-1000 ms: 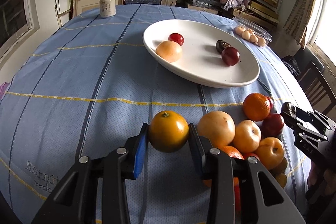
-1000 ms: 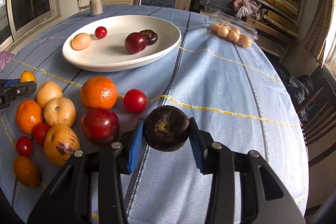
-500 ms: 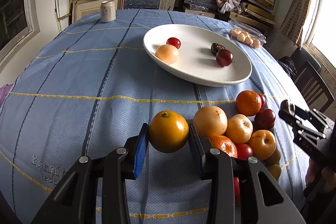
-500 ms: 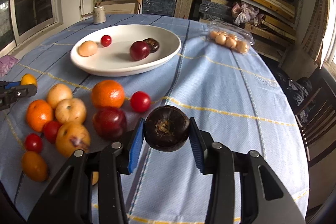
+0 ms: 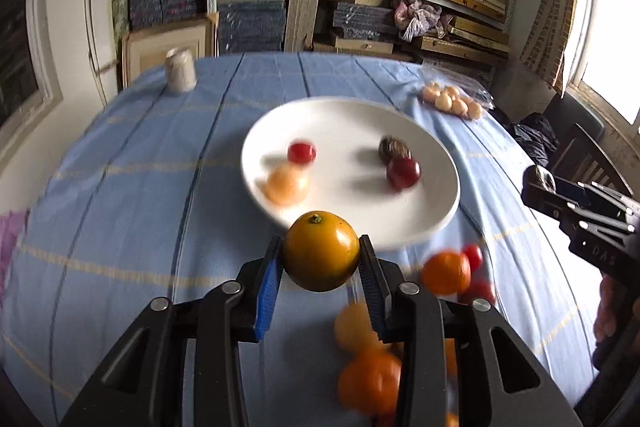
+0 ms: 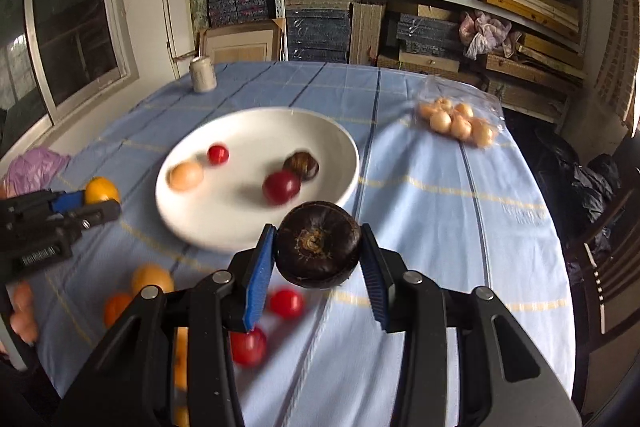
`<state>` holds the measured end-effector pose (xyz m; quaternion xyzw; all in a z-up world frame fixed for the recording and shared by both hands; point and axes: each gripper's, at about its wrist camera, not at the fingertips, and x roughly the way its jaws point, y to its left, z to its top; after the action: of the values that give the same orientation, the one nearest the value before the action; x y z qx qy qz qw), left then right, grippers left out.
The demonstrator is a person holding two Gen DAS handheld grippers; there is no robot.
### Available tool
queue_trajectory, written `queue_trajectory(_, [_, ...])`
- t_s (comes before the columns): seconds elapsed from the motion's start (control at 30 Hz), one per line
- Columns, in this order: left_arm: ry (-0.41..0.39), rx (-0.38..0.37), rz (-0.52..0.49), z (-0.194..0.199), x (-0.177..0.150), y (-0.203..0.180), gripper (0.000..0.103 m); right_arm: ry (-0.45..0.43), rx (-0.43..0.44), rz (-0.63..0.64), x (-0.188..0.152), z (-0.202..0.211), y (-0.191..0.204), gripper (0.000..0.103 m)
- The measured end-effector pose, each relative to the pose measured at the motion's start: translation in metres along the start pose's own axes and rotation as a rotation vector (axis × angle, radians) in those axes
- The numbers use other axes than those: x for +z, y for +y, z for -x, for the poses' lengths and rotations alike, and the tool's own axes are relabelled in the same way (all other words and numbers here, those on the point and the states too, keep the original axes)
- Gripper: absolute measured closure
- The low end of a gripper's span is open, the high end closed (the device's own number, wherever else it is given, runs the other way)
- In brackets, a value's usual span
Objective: Organize fruits
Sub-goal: 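Carry both fruits over the plate and open both grippers to release them, then move both open grippers back toward the fruit pile, right toward a brown kiwi-like fruit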
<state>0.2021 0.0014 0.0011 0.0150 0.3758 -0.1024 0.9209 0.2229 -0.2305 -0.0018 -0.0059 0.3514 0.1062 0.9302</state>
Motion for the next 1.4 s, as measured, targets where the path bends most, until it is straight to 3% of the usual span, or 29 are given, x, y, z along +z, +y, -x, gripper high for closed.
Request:
queue_trajectory(0.37, [0.056,0.003,-0.013,-0.083,0.061,-0.011,0.065,0.042,-0.01,-0.024,0.081,-0.084,-0.003,0.062])
queue_trajectory(0.73, [0.116,0.013,-0.037,-0.134,0.064,-0.017,0.062,0.142,0.007,-0.043,0.105,-0.167,-0.003,0.061])
queue_trajectory(0.77, [0.113,0.024,-0.042,-0.134,0.064,-0.017,0.053,0.131,0.0,-0.044,0.105,-0.168,-0.003,0.053])
queue_trajectory(0.83, [0.1,0.039,-0.04,-0.128,0.064,-0.015,0.043,0.106,-0.024,-0.043,0.105,-0.164,-0.003,0.046])
queue_trajectory(1.1, [0.037,0.031,-0.022,-0.083,0.056,-0.006,0.037,0.07,-0.011,-0.011,0.08,-0.119,0.002,0.046])
queue_trajectory(1.4, [-0.001,0.062,-0.038,-0.036,0.009,-0.001,0.029,0.07,0.003,0.007,0.021,-0.051,0.013,0.045])
